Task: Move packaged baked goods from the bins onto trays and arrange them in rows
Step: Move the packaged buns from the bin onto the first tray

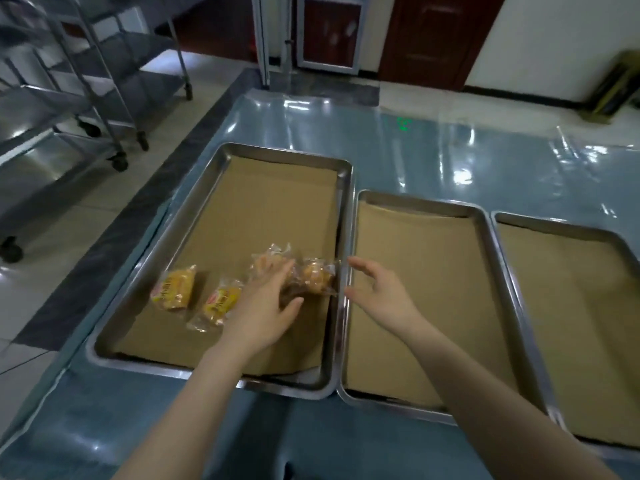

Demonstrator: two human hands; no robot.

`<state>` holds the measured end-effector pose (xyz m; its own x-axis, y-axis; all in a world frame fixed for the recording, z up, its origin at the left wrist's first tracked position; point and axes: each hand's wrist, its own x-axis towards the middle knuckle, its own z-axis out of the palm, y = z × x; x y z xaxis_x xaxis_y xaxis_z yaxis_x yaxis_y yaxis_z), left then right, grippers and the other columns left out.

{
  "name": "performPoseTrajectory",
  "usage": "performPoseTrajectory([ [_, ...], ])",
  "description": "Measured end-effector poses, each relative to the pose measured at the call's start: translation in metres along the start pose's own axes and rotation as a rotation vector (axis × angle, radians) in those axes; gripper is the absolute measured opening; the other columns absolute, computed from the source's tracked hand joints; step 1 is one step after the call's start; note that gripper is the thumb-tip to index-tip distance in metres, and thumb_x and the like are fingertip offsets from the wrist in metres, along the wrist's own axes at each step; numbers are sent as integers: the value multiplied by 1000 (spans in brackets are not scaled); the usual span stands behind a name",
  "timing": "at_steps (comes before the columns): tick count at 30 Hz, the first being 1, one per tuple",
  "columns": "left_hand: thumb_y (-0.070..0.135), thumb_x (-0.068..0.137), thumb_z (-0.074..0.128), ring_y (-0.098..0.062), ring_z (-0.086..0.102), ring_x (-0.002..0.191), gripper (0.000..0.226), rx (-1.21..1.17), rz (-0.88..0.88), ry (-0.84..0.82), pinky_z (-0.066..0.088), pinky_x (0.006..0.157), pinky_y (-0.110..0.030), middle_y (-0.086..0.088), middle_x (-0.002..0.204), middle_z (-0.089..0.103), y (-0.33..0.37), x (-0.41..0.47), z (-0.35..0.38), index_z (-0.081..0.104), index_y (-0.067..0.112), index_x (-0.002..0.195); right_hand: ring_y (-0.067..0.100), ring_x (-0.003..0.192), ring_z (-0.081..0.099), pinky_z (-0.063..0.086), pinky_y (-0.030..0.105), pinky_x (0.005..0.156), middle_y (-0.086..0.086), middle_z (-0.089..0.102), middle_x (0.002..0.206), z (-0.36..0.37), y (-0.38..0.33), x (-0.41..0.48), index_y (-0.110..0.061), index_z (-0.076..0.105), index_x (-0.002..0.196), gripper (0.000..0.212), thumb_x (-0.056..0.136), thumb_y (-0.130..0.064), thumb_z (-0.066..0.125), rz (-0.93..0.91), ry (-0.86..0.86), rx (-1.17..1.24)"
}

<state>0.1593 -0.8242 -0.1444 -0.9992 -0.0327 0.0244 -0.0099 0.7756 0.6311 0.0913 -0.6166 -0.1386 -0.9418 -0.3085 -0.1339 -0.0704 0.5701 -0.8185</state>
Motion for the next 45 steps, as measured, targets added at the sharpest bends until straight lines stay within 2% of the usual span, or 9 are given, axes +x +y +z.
performPoseTrajectory([
  [5, 33, 91, 57, -12, 25, 139, 60, 103, 193, -75, 22, 116, -38, 5, 150, 34, 56, 13, 35, 32, 29, 145, 6, 117, 52, 42, 28, 101, -11, 61, 120, -66, 44, -30, -27, 58, 124, 42, 84, -26, 69, 15, 84, -64],
  [8, 33, 91, 55, -14, 32, 135, 55, 196, 275, -54, 20, 112, -28, 4, 146, 40, 95, 22, 63, 38, 25, 143, 8, 110, 57, 43, 24, 95, -12, 63, 118, -113, 72, -46, -30, 61, 120, 39, 82, -32, 68, -44, 122, -229],
  [11, 34, 91, 55, -18, 40, 129, 54, 237, 293, -58, 30, 108, -31, 3, 142, 44, 145, 28, 97, 38, 24, 142, 14, 115, 55, 42, 29, 97, -6, 63, 123, -165, 103, -59, -28, 60, 122, 41, 83, -36, 66, -115, 54, -410],
  [17, 36, 93, 49, -16, 36, 132, 54, 260, 272, -93, 27, 109, -32, 7, 146, 38, 250, 29, 167, 33, 29, 144, 21, 128, 42, 39, 37, 103, -1, 52, 135, -268, 156, -93, -25, 52, 131, 47, 87, -38, 62, -183, -80, -668],
  [22, 35, 94, 50, -12, 28, 135, 56, 227, 317, -43, 25, 110, -29, 12, 148, 32, 323, 39, 180, 29, 33, 145, 18, 132, 35, 32, 35, 107, -4, 46, 141, -342, 165, -120, -28, 47, 134, 49, 89, -45, 56, -272, -51, -849],
  [30, 33, 92, 55, -12, 31, 135, 54, 267, 591, 35, 12, 108, -18, 8, 147, 36, 436, 72, 188, 37, 28, 142, 12, 135, 29, 29, 31, 107, -9, 40, 144, -452, 165, -171, -32, 48, 134, 50, 86, -44, 60, -278, 201, -860],
  [35, 33, 91, 55, -8, 28, 136, 52, 236, 715, 14, 9, 107, -13, 10, 147, 36, 502, 77, 222, 39, 29, 141, 16, 129, 42, 29, 29, 105, -6, 50, 137, -525, 190, -210, -29, 56, 128, 46, 85, -43, 61, -278, 316, -876],
  [42, 32, 92, 55, 2, 26, 133, 50, 148, 651, 54, 3, 100, -3, 17, 144, 36, 592, 90, 292, 40, 32, 139, 17, 129, 41, 35, 33, 105, -8, 48, 138, -646, 279, -222, -29, 55, 128, 44, 87, -42, 61, -154, 266, -892],
  [45, 32, 92, 54, 0, 26, 135, 50, 127, 629, -30, 12, 111, -17, 14, 147, 35, 631, 95, 329, 39, 30, 140, 15, 128, 41, 35, 30, 103, -9, 47, 138, -694, 318, -219, -31, 54, 129, 45, 86, -47, 60, -117, 199, -878],
])
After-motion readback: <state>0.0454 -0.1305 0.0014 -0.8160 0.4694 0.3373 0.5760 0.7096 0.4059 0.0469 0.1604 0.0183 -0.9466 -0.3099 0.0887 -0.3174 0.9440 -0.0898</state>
